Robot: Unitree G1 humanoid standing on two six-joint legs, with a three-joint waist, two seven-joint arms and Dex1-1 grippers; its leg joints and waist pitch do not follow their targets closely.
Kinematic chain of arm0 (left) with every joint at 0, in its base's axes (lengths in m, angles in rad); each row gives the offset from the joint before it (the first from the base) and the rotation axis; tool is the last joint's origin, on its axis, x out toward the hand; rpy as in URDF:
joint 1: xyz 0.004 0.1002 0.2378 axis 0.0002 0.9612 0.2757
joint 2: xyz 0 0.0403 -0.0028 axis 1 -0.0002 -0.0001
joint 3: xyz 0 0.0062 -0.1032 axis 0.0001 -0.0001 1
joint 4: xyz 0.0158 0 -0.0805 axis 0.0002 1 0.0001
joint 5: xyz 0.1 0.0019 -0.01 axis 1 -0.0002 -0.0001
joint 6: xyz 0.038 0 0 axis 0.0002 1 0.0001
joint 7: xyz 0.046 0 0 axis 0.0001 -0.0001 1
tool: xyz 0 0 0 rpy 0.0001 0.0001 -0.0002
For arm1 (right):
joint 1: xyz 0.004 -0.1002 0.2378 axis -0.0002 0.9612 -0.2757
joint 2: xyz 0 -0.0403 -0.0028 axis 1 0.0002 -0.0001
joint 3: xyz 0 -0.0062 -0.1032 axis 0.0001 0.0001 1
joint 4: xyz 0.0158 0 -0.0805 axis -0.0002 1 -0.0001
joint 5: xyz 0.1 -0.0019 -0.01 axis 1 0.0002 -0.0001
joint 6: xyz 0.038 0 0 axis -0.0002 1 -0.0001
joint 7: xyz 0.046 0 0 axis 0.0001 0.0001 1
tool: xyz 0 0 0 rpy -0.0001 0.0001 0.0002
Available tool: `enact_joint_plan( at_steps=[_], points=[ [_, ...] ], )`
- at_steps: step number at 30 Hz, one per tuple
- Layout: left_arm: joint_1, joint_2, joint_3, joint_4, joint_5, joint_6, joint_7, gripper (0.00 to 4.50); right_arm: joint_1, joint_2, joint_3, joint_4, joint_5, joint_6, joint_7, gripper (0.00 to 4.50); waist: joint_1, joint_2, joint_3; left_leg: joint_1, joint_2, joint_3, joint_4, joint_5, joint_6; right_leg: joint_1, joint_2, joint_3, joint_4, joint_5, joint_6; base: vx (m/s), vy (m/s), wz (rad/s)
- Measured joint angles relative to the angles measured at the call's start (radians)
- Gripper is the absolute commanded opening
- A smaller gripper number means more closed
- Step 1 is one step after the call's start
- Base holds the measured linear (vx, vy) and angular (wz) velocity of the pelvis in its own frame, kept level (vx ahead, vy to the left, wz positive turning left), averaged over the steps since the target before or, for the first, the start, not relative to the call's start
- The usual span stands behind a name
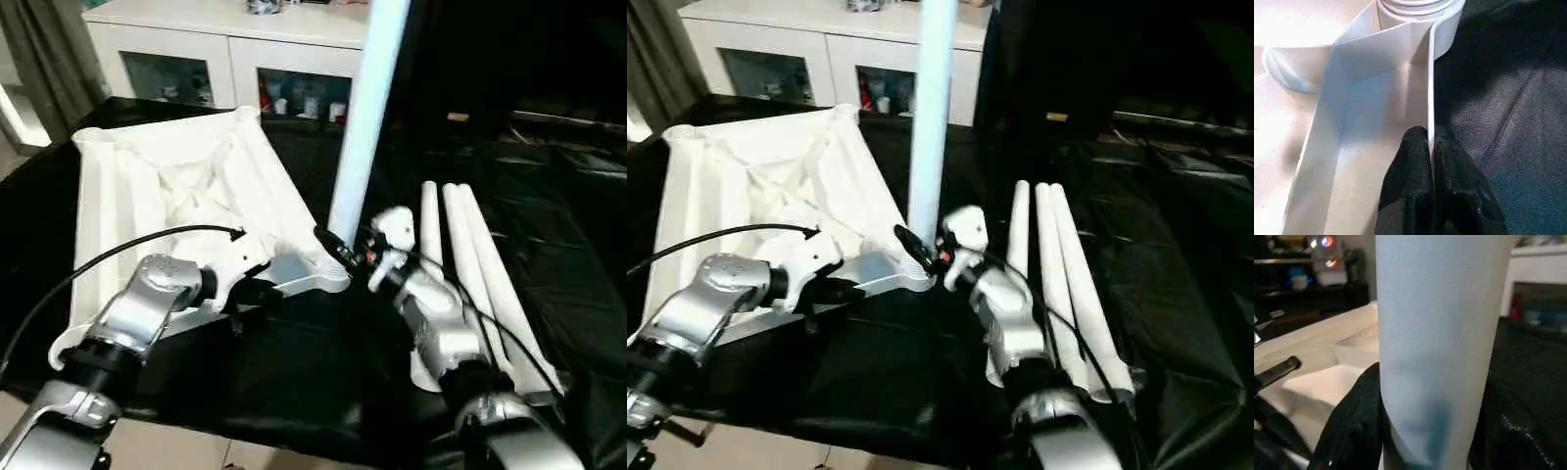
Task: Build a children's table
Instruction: Move to table
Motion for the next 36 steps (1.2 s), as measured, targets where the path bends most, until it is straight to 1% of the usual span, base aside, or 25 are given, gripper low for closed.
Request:
enact_joint_plan(
  at_steps=[3, 4, 6, 11, 18, 20, 22, 25, 27, 28, 30, 33, 36],
  points=[
    [0.003, 0.005, 0.001, -0.004, 0.000, -0.003, -0.011, 0.00, -0.023, -0.015, 0.000, 0.010, 0.007, 0.043, 0.051, 1.88, 0.000, -0.004, -0.002, 0.000, 0.000, 0.001, -0.002, 0.000, 0.000, 0.000, 0.000, 0.000, -0.001, -0.001, -0.001, 0.000, 0.000, 0.00],
    [0.003, 0.009, 0.000, -0.004, 0.000, -0.009, -0.023, 0.00, -0.033, -0.031, 0.003, 0.012, 0.010, 0.065, 0.096, 1.88, 0.002, -0.005, -0.002, 0.000, 0.000, 0.001, -0.003, 0.000, 0.000, 0.000, 0.000, 0.000, -0.001, -0.001, -0.001, 0.000, 0.000, 0.00],
    [0.003, 0.013, -0.001, -0.001, 0.000, -0.019, -0.040, 0.00, -0.034, -0.049, 0.011, 0.011, 0.010, 0.082, 0.150, 1.88, 0.005, -0.007, -0.004, 0.000, 0.000, 0.001, -0.004, 0.000, 0.000, 0.000, 0.000, 0.000, -0.002, -0.002, -0.001, 0.000, 0.000, 0.00],
    [0.002, 0.015, -0.001, 0.006, 0.000, -0.039, -0.063, 0.00, -0.019, -0.067, 0.021, -0.003, 0.010, 0.073, 0.204, 1.88, 0.009, -0.010, -0.005, 0.000, 0.000, 0.003, -0.005, 0.000, 0.000, 0.000, 0.000, 0.000, -0.005, -0.002, -0.001, 0.000, 0.000, 0.00],
    [-0.002, 0.008, -0.001, 0.026, 0.000, -0.056, -0.069, 0.00, -0.010, -0.067, 0.012, -0.005, 0.029, 0.079, 0.195, 1.88, 0.010, -0.007, -0.007, 0.001, 0.001, 0.005, -0.006, 0.000, 0.000, 0.001, 0.000, 0.000, -0.006, -0.002, -0.001, 0.000, 0.000, 0.00],
    [-0.005, 0.003, -0.001, 0.036, 0.000, -0.063, -0.070, 0.00, -0.023, -0.062, -0.003, -0.001, 0.034, 0.113, 0.187, 1.88, 0.010, -0.004, -0.007, 0.001, 0.002, 0.006, -0.006, 0.000, 0.000, 0.001, 0.000, 0.000, -0.006, -0.001, -0.001, 0.000, 0.000, 0.00],
    [-0.012, 0.000, -0.001, 0.047, 0.002, -0.068, -0.072, 0.00, -0.035, -0.054, -0.041, 0.016, 0.066, 0.168, 0.176, 1.88, 0.011, -0.002, -0.006, 0.002, 0.002, 0.006, -0.006, 0.000, 0.000, 0.000, -0.001, 0.000, -0.006, -0.001, -0.001, 0.000, 0.000, 0.00],
    [-0.018, -0.003, -0.001, 0.056, 0.006, -0.076, -0.078, 0.00, -0.035, -0.051, -0.073, 0.028, 0.106, 0.200, 0.175, 1.88, 0.014, 0.001, -0.006, 0.001, 0.004, 0.010, -0.006, 0.000, 0.000, 0.000, -0.001, -0.001, -0.006, -0.001, -0.001, 0.000, 0.000, 0.00],
    [-0.026, -0.009, -0.001, 0.069, 0.008, -0.079, -0.081, 0.00, -0.022, -0.048, -0.090, 0.027, 0.129, 0.202, 0.174, 1.88, 0.018, 0.004, -0.006, 0.002, 0.005, 0.010, -0.006, 0.000, 0.000, 0.000, -0.001, -0.001, -0.007, -0.001, -0.001, 0.000, 0.000, 0.00],
    [-0.029, -0.013, -0.001, 0.077, 0.008, -0.082, -0.081, 0.00, -0.011, -0.047, -0.096, 0.025, 0.136, 0.201, 0.171, 1.88, 0.022, 0.007, -0.006, 0.002, 0.006, 0.011, -0.006, 0.000, 0.000, 0.000, -0.001, -0.001, -0.007, -0.001, -0.001, 0.000, 0.000, 0.00],
    [-0.030, -0.016, -0.001, 0.079, 0.009, -0.083, -0.081, 0.00, 0.008, -0.039, -0.101, 0.014, 0.147, 0.185, 0.160, 1.88, 0.027, 0.009, -0.005, 0.002, 0.007, 0.012, -0.006, 0.000, 0.000, 0.000, -0.001, -0.002, -0.007, -0.001, -0.001, 0.000, 0.000, 0.00],
    [-0.035, -0.019, -0.001, 0.090, 0.009, -0.091, -0.082, 0.00, 0.043, -0.023, -0.117, -0.013, 0.150, 0.155, 0.145, 1.88, 0.033, 0.018, -0.003, 0.002, 0.008, 0.012, -0.006, 0.000, 0.000, 0.001, 0.000, -0.003, -0.007, -0.001, -0.001, 0.000, 0.000, 0.00],
    [-0.044, -0.022, -0.001, 0.109, 0.009, -0.102, -0.086, 0.00, 0.083, 0.006, -0.116, -0.036, 0.145, 0.079, 0.104, 1.88, 0.035, 0.026, -0.002, 0.002, 0.009, 0.012, -0.006, 0.000, 0.000, 0.001, 0.000, -0.003, -0.008, -0.001, -0.001, 0.000, 0.000, 0.00]
  ],
)
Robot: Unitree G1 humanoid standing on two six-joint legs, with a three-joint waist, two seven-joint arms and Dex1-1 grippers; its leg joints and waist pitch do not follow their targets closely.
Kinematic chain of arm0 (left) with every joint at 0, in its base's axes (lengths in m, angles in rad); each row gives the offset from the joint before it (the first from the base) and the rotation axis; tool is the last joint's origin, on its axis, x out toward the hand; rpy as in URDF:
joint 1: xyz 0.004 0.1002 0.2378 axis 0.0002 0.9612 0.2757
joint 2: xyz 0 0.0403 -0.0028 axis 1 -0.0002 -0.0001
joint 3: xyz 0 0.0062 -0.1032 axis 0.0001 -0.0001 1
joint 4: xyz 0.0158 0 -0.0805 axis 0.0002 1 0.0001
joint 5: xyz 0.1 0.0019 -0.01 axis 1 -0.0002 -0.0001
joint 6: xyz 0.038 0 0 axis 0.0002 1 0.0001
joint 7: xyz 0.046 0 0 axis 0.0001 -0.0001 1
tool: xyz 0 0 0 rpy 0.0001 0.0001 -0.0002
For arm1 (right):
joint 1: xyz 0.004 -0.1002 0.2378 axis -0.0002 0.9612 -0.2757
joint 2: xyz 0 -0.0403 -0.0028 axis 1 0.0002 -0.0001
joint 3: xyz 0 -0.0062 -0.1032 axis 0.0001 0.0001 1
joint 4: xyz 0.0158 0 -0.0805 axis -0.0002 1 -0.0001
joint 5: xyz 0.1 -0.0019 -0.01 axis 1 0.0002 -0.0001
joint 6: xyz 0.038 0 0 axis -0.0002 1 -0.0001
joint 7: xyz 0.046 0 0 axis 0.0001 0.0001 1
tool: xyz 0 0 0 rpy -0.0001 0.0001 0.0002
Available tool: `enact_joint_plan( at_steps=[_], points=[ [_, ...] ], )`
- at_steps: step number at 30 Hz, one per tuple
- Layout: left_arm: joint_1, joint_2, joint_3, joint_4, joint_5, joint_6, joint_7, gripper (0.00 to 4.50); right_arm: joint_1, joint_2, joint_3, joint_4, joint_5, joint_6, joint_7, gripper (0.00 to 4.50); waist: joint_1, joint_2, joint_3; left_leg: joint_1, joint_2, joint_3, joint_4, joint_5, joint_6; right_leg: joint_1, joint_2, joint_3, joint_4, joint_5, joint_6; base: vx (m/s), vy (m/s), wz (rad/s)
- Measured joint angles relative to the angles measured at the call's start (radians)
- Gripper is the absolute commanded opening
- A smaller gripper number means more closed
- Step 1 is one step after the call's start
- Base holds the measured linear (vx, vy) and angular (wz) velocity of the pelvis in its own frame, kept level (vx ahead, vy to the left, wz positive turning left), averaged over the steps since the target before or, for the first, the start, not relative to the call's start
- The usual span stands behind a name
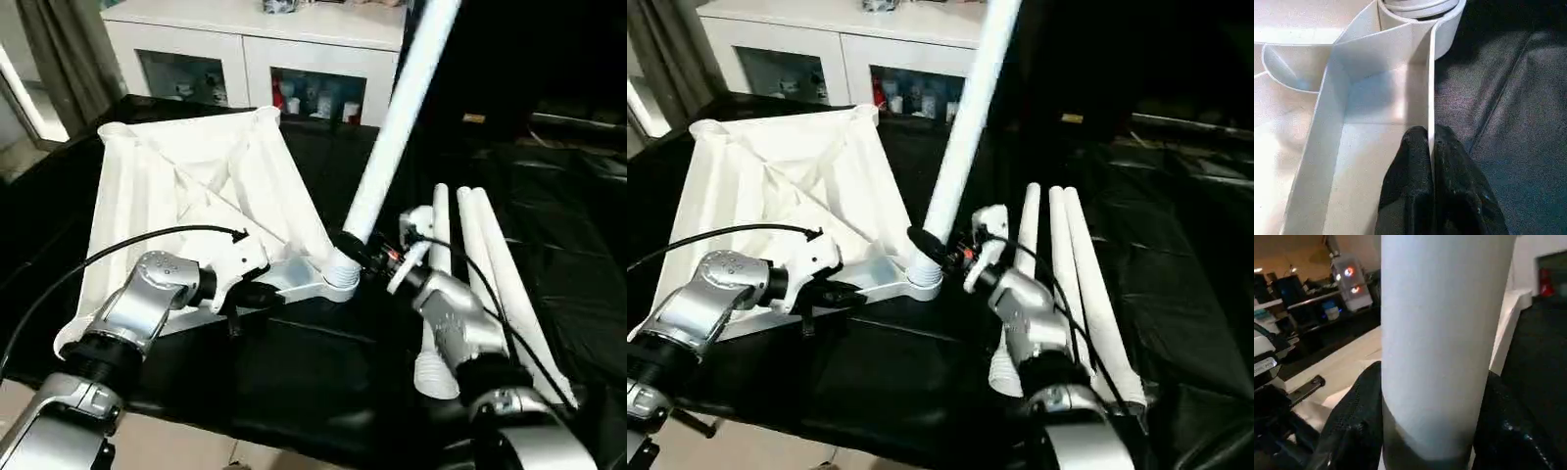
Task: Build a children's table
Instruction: Move to table
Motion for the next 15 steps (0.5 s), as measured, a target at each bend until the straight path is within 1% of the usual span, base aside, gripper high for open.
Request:
enact_joint_plan(
  at_steps=[2, 4, 6, 10, 15],
  points=[
    [-0.002, -0.001, 0.000, 0.008, 0.000, -0.004, 0.000, 0.00, 0.027, 0.027, 0.015, -0.009, -0.030, -0.093, -0.051, 1.88, -0.001, 0.008, 0.000, 0.000, 0.000, 0.000, 0.000, 0.000, 0.000, 0.000, 0.000, 0.000, 0.000, 0.000, 0.000, 0.000, 0.000, 0.00],
    [-0.002, -0.001, 0.000, 0.010, 0.000, -0.004, 0.002, 0.00, 0.035, 0.033, 0.033, -0.009, -0.056, -0.141, -0.086, 1.88, -0.001, 0.013, -0.001, 0.000, 0.000, 0.000, 0.000, 0.000, 0.000, 0.000, 0.000, 0.000, -0.001, 0.001, -0.001, 0.000, 0.000, 0.00],
    [-0.002, 0.000, 0.000, 0.012, 0.001, -0.004, 0.002, 0.00, 0.043, 0.041, 0.039, -0.009, -0.068, -0.169, -0.108, 1.88, -0.001, 0.016, 0.000, 0.000, 0.000, 0.000, 0.000, 0.000, 0.000, 0.000, 0.000, 0.000, -0.001, 0.001, -0.001, 0.000, 0.000, 0.00],
    [-0.003, 0.003, 0.000, 0.012, 0.004, -0.004, 0.009, 0.00, 0.046, 0.056, 0.053, -0.009, -0.108, -0.215, -0.165, 1.88, -0.005, 0.016, 0.000, -0.001, 0.000, 0.000, -0.004, 0.001, -0.001, 0.001, 0.001, 0.000, -0.002, 0.001, -0.001, 0.000, 0.000, 0.00],
    [-0.004, 0.003, 0.000, 0.010, 0.003, -0.004, 0.010, 0.00, 0.052, 0.064, 0.069, -0.007, -0.132, -0.261, -0.192, 1.88, -0.004, 0.009, -0.004, -0.001, 0.001, 0.000, -0.009, 0.001, -0.002, 0.001, 0.002, 0.000, -0.007, 0.001, -0.001, 0.000, 0.000, 0.00]
  ],
)
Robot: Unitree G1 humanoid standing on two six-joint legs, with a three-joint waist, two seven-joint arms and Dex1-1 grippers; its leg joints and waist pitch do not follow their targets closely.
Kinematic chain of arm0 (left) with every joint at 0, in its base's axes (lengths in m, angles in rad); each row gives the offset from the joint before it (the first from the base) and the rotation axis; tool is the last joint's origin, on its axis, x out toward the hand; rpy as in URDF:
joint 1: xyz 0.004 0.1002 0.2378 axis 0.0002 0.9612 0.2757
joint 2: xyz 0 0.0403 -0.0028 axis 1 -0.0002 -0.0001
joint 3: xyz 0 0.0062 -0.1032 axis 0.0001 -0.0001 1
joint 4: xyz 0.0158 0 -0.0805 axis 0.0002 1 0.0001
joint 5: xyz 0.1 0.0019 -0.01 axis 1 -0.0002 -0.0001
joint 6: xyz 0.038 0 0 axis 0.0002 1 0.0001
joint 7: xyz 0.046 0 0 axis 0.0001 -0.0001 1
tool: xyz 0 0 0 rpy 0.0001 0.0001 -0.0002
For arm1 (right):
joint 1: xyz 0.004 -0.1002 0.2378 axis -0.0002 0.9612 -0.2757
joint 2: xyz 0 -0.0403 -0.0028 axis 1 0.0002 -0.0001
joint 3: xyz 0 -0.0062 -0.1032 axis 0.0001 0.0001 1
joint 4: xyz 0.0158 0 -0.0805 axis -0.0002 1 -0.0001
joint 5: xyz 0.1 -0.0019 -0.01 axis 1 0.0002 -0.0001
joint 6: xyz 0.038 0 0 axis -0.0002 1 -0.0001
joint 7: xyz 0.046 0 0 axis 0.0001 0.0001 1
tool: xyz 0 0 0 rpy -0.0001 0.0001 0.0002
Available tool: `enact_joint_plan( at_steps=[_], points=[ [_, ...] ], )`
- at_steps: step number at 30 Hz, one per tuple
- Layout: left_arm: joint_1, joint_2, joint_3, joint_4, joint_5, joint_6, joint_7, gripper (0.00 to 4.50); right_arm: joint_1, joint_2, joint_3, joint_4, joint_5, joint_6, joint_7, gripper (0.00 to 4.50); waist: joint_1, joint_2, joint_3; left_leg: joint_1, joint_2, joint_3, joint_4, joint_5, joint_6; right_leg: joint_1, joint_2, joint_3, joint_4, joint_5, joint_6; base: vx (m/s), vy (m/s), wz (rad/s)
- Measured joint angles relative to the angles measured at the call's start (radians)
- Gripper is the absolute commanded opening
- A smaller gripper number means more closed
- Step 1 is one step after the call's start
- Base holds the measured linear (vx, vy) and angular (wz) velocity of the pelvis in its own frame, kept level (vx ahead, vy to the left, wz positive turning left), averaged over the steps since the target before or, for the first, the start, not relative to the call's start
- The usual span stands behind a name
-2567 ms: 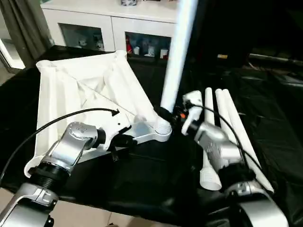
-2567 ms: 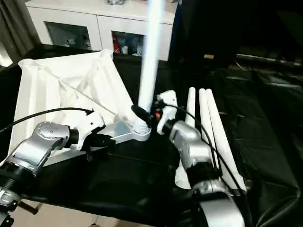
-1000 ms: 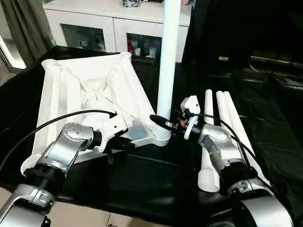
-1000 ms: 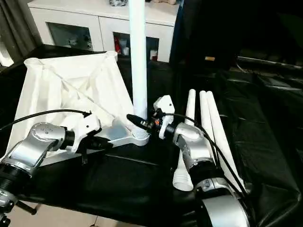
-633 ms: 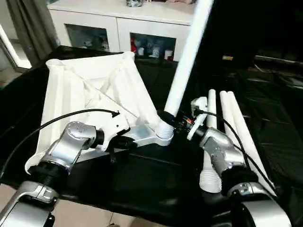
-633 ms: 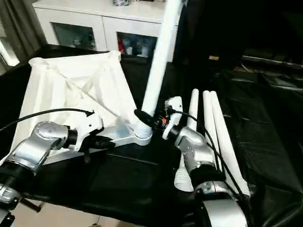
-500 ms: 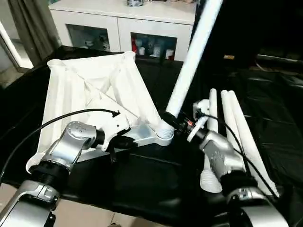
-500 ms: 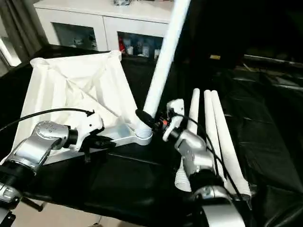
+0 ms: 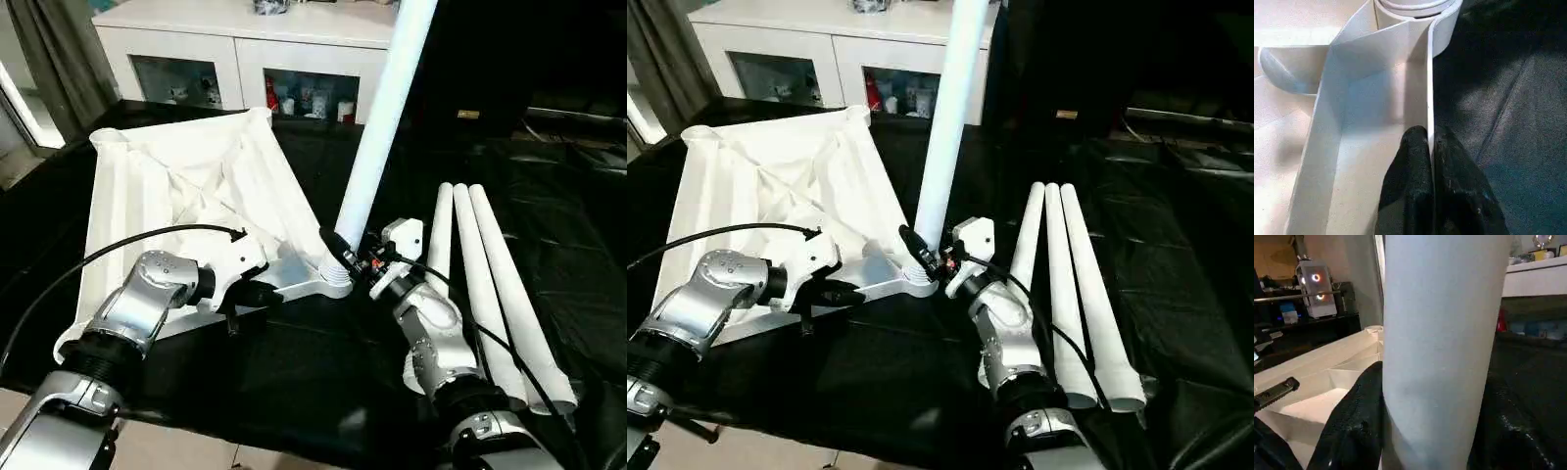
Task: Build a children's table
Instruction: Move to table
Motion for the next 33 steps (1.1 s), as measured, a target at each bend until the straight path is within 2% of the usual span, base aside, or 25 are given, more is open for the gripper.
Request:
enact_joint_plan(
  at_steps=[11, 21, 27, 33],
  points=[
    [0.004, -0.013, 0.000, -0.014, 0.005, -0.007, 0.022, 0.00, 0.011, -0.026, 0.007, -0.026, -0.008, -0.020, 0.006, 1.88, 0.004, -0.011, 0.002, 0.000, 0.000, 0.002, -0.001, 0.000, 0.000, 0.000, 0.000, 0.001, -0.002, 0.000, 0.000, 0.000, 0.000, 0.00],
    [-0.005, -0.030, 0.000, -0.004, 0.019, -0.024, 0.032, 0.00, 0.053, -0.063, 0.016, -0.082, -0.007, -0.013, 0.037, 1.88, 0.009, -0.012, 0.003, 0.000, 0.000, 0.003, -0.001, 0.001, 0.002, -0.001, -0.001, 0.001, -0.004, 0.000, 0.001, 0.000, 0.000, 0.00],
    [-0.005, -0.020, 0.000, 0.002, 0.019, -0.033, 0.029, 0.00, 0.019, -0.097, 0.032, -0.087, -0.004, 0.077, 0.115, 1.88, 0.004, -0.016, 0.004, -0.001, 0.000, 0.003, -0.003, 0.001, 0.002, 0.000, -0.001, 0.000, -0.003, 0.000, 0.001, 0.000, 0.000, 0.00],
    [-0.005, 0.000, 0.003, -0.003, 0.018, -0.045, -0.001, 0.00, -0.115, -0.148, 0.068, -0.010, -0.017, 0.186, 0.231, 1.88, -0.001, -0.029, 0.005, -0.001, 0.000, 0.003, -0.005, 0.005, 0.005, -0.001, -0.001, 0.000, -0.002, 0.000, 0.001, 0.000, 0.000, 0.00]
  ],
)
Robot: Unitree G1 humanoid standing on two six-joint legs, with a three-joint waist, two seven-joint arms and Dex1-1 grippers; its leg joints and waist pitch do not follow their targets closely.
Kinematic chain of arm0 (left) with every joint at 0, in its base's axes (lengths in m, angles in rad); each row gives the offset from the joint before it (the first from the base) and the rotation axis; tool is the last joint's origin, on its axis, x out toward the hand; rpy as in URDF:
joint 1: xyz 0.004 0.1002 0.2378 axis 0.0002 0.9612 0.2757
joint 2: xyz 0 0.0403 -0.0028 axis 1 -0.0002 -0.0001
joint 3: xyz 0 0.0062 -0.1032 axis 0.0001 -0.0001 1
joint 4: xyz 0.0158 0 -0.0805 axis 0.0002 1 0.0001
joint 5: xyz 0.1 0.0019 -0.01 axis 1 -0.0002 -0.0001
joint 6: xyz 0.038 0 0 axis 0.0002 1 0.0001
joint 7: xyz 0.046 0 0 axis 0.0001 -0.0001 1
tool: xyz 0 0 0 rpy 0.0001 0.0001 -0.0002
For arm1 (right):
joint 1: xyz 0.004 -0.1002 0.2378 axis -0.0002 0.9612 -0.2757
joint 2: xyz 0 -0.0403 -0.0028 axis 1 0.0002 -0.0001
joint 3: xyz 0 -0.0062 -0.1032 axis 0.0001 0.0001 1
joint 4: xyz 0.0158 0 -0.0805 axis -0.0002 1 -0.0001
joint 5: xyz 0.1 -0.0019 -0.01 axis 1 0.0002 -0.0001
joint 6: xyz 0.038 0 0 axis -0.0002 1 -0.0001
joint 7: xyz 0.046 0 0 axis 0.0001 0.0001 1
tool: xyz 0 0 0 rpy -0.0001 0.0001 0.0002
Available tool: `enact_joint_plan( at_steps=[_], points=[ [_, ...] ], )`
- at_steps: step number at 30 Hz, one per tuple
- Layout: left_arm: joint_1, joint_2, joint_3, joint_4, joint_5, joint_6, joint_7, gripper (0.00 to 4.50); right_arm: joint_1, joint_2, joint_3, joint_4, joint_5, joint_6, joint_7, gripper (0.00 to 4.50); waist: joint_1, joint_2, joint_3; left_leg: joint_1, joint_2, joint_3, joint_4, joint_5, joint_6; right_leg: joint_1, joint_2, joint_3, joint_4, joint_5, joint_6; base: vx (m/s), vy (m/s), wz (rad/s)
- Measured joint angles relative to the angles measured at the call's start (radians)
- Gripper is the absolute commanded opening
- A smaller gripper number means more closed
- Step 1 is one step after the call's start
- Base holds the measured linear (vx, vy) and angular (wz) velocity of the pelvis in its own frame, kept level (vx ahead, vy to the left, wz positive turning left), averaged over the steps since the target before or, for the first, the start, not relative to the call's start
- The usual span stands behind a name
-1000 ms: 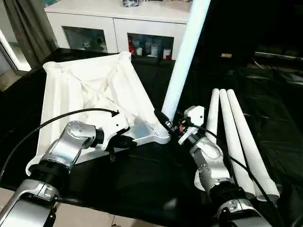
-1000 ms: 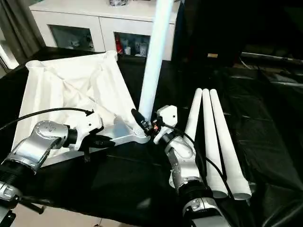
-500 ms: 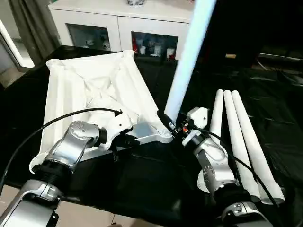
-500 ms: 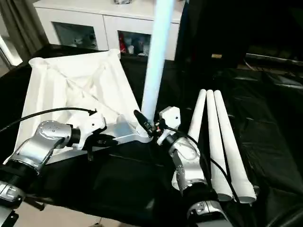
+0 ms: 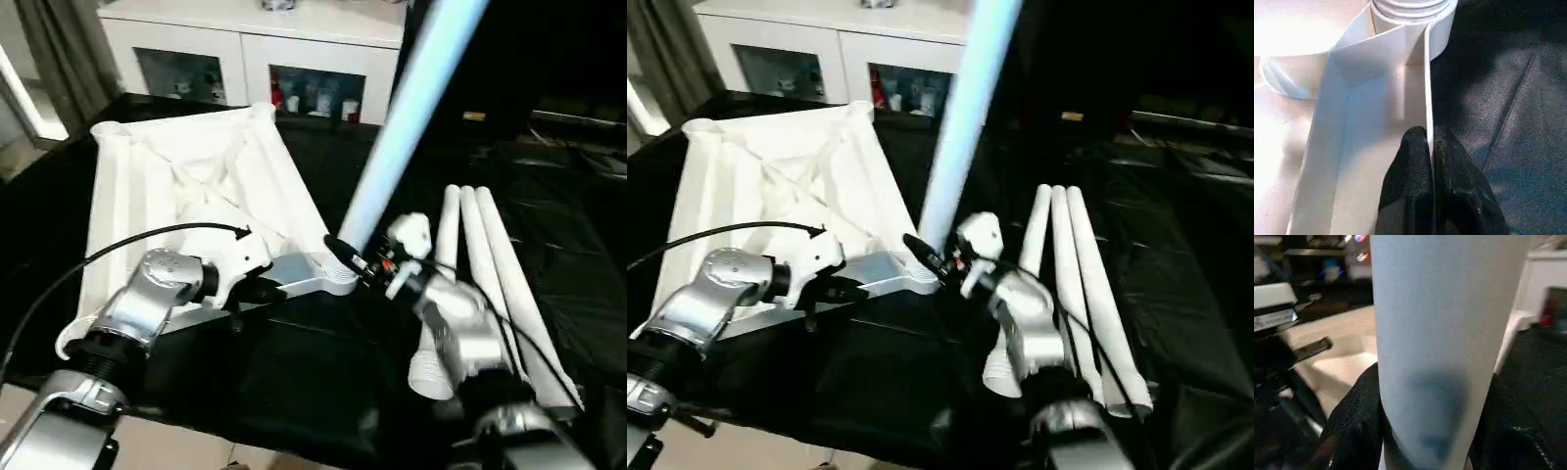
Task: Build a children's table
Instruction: Move to table
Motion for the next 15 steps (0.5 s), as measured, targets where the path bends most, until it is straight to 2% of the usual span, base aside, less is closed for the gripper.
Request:
enact_joint_plan(
  at_steps=[7, 12, 15],
  points=[
    [0.004, 0.021, 0.000, -0.014, -0.001, 0.000, -0.036, 0.00, -0.088, -0.055, 0.035, 0.050, -0.009, 0.090, 0.162, 1.88, 0.002, -0.018, -0.001, 0.000, 0.001, 0.002, -0.001, 0.002, 0.003, -0.001, 0.000, 0.000, 0.000, 0.000, 0.000, 0.000, 0.000, 0.00],
    [0.007, 0.028, 0.000, -0.022, -0.001, -0.004, -0.060, 0.00, -0.093, -0.069, 0.044, 0.061, -0.011, 0.091, 0.227, 1.88, 0.005, -0.025, -0.001, 0.000, 0.001, 0.002, -0.001, 0.002, 0.003, -0.001, 0.000, 0.000, 0.000, 0.000, 0.000, 0.000, 0.000, 0.00],
    [0.022, 0.043, 0.004, -0.038, -0.013, -0.015, -0.098, 0.00, -0.068, -0.071, 0.044, 0.048, 0.000, 0.070, 0.269, 1.88, 0.006, -0.031, -0.003, 0.001, 0.001, 0.002, -0.002, 0.002, 0.003, -0.001, 0.000, 0.000, 0.000, -0.001, -0.001, 0.000, 0.000, 0.00]
  ],
)
